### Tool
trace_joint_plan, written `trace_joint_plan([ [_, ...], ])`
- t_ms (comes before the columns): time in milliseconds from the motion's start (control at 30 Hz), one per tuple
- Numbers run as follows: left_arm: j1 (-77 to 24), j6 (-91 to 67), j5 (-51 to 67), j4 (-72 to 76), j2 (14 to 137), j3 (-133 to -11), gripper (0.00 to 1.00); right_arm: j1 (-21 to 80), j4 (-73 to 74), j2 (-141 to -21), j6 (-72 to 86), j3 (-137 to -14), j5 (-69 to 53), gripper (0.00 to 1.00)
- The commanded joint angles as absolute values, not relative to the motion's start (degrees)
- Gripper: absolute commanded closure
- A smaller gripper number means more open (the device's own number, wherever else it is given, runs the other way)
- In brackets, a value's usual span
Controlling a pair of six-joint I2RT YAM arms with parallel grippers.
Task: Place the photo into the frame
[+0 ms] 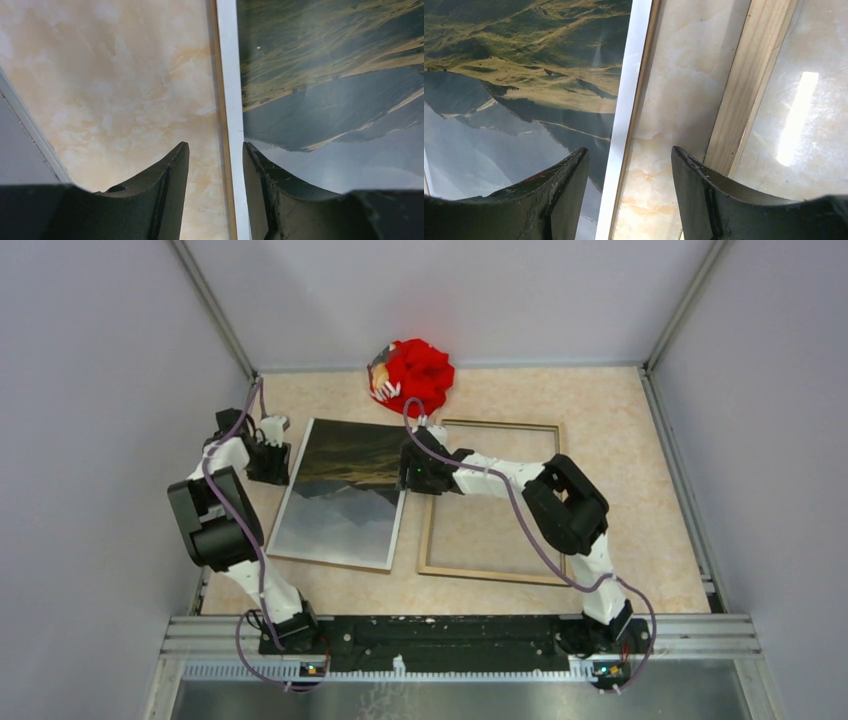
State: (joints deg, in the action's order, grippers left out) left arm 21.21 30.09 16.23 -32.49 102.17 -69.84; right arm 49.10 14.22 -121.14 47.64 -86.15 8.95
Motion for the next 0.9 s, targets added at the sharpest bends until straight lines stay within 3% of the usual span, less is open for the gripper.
trace_joint_plan([
  [0,19.54,29.33,17.74,-30.18,102.01,-70.39,0.50,48.68,15.99,-121.77,47.33,-87.02,9.37,0.38],
  [867,15.48,27.17,14.58,-25.53,105.98,-66.06,0.55,47.99,10.49,-127.05,54.82,-91.09,-0.94,0.39],
])
